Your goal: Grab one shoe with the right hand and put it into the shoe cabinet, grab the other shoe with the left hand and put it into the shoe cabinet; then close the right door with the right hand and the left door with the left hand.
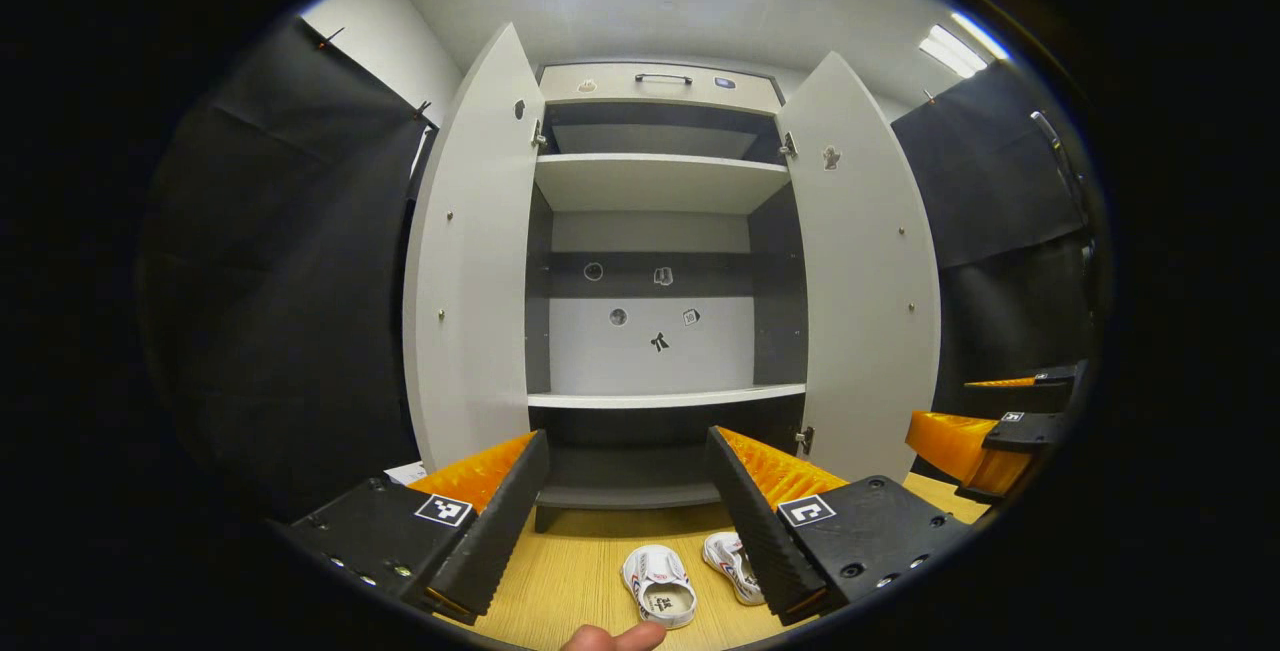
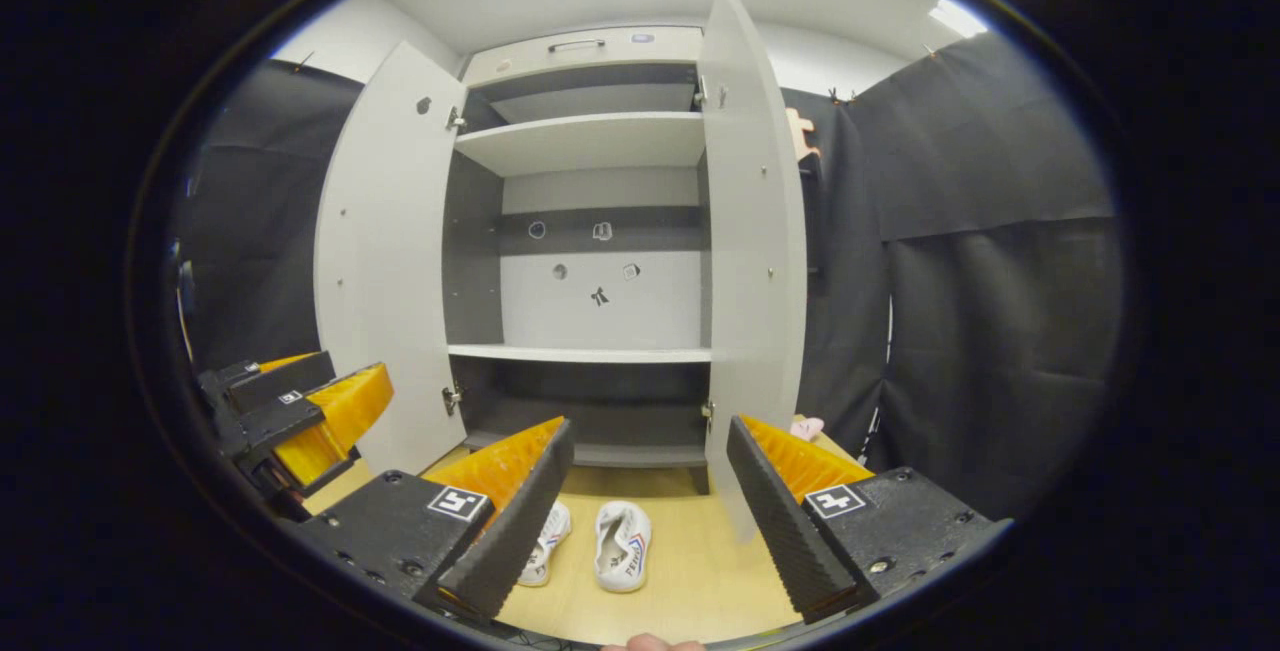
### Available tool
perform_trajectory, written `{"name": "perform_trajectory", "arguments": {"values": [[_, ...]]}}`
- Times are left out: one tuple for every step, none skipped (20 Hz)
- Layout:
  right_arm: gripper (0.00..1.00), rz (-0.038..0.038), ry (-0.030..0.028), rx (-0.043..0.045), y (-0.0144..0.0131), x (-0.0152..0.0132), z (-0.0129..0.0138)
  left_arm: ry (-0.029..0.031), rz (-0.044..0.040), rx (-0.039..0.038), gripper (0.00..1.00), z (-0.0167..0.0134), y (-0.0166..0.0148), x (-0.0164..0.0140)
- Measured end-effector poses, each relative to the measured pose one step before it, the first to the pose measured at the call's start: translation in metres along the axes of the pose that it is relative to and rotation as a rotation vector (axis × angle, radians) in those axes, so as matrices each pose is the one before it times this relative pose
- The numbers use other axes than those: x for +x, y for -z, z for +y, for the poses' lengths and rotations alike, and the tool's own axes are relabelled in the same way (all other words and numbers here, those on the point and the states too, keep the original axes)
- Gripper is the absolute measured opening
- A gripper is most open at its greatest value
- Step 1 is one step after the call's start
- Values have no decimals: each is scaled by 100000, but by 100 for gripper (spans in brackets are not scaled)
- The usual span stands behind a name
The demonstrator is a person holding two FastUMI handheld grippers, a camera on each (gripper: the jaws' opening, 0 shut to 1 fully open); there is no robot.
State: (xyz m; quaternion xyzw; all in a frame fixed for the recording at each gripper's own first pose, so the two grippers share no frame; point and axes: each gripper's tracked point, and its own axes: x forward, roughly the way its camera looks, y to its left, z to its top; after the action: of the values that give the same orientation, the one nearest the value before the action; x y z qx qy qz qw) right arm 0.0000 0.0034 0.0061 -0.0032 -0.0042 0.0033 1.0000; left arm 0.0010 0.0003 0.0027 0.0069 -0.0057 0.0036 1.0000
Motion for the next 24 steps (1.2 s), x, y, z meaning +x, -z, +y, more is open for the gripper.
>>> {"name": "perform_trajectory", "arguments": {"values": [[100,25,-35,-10,-35,59,-35,-139,133,-10,95,16,56,57],[96,6,11,-18,-20,22,29,-84,18,-81,95,10,-9,51],[96,-79,-25,-26,-71,45,18,104,-4,-147,95,-2,17,28],[100,100,83,-69,7,-51,11,94,-48,-75,95,-94,33,-48],[96,-157,36,114,-135,42,-56,-4,95,61,95,19,25,-8],[100,226,99,57,76,-39,-47,-144,-70,173,95,67,-48,-4],[100,-29,-123,179,66,23,24,-212,-175,169,95,83,-31,8],[100,23,11,101,6,28,67,-217,-76,30,95,39,12,-30],[100,137,29,52,-52,20,12,-74,-36,-50,95,109,13,55],[96,-11,-71,141,105,-12,52,-58,52,43,95,40,14,-13],[100,-13,-112,-7,-13,2,63,-224,-36,38,95,90,-39,43],[100,-18,-548,-132,88,202,160,-141,-14,-44,95,92,1,4],[100,471,-1241,-153,309,281,358,59,-78,-129,95,31,-41,-5],[100,1619,-1027,-35,900,392,315,-1,-99,-108,95,5,-27,-30],[100,2463,-1612,189,1083,541,348,-59,-60,-83,95,36,-14,-39],[100,2993,-1908,510,1442,557,536,69,33,-28,95,21,27,-17],[100,3024,-1836,566,1315,599,512,21,188,56,95,37,80,-34],[96,2995,-1950,287,1480,846,416,-59,74,-22,95,119,114,2],[96,2872,-1770,-38,1306,760,452,-127,87,40,95,89,109,-45],[100,2235,-910,-689,1501,1114,334,-88,147,58,95,117,119,-118],[100,2191,-347,-1267,1247,966,45,14,200,113,95,81,178,7],[100,2450,-368,-1293,1446,1052,235,-207,119,276,95,183,93,-158],[100,2334,-1204,-726,1138,1037,346,-530,144,435,95,287,139,-46],[100,2077,-1556,97,1100,938,385,-575,95,404,95,268,164,2]]}}
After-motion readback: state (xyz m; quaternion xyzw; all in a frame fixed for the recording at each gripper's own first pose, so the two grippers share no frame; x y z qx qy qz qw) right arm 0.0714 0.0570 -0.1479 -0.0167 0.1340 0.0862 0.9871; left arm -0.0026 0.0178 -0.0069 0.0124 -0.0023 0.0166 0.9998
